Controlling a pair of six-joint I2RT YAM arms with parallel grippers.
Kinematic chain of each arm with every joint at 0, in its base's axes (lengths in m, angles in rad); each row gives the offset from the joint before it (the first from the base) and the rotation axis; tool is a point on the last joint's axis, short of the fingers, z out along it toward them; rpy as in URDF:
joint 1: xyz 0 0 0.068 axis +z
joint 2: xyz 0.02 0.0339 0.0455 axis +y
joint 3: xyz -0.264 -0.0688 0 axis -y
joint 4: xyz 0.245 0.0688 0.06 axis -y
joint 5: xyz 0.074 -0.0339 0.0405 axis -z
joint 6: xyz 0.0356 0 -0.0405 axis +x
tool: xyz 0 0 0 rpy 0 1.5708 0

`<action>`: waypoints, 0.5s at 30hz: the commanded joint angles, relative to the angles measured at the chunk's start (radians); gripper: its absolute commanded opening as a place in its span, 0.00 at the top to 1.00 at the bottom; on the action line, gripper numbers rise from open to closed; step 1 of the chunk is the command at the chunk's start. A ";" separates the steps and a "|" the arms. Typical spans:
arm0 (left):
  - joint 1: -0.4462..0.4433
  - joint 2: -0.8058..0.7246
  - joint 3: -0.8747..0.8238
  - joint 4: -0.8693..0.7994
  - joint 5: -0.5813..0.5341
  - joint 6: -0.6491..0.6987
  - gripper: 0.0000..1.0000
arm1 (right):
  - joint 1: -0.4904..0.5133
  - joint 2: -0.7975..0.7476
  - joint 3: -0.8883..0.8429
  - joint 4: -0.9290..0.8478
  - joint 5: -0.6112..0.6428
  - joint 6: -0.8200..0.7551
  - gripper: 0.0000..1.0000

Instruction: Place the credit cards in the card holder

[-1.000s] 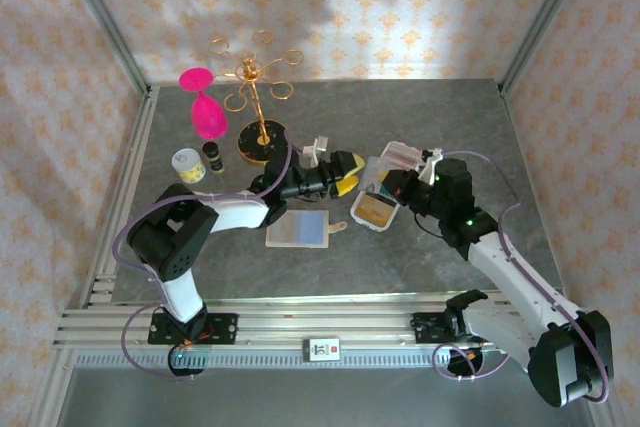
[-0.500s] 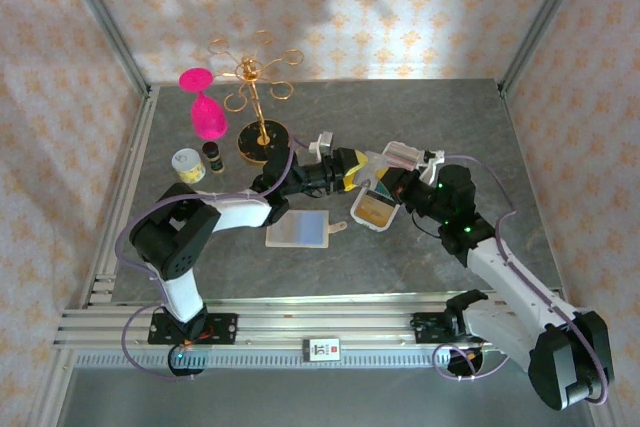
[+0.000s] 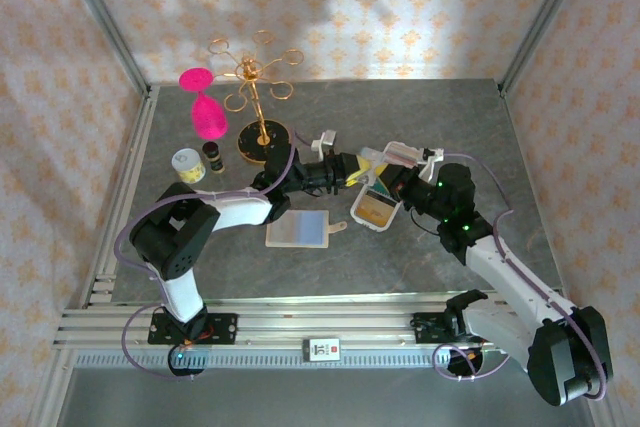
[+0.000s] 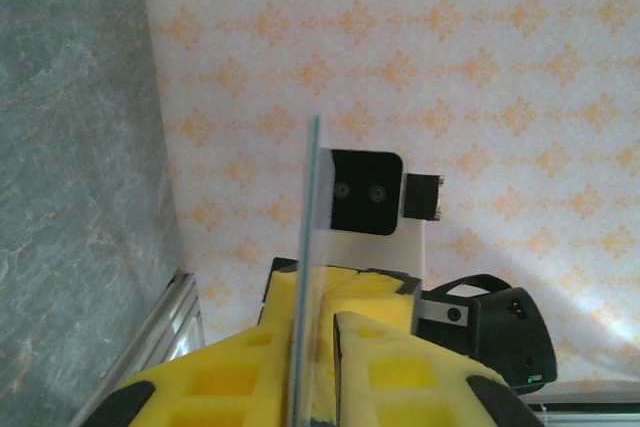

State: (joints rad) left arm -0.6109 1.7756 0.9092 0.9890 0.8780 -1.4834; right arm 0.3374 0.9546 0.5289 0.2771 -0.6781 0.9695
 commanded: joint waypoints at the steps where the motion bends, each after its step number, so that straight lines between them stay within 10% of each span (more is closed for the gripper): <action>1: -0.004 0.006 0.045 -0.028 0.019 0.051 0.90 | -0.003 -0.005 0.018 0.000 0.004 0.007 0.87; 15: -0.004 -0.017 0.057 -0.057 0.041 0.104 0.88 | -0.002 0.003 0.037 0.034 0.067 0.053 0.58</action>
State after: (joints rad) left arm -0.6109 1.7756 0.9413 0.8894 0.8845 -1.4040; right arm 0.3374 0.9501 0.5293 0.2714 -0.6418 1.0115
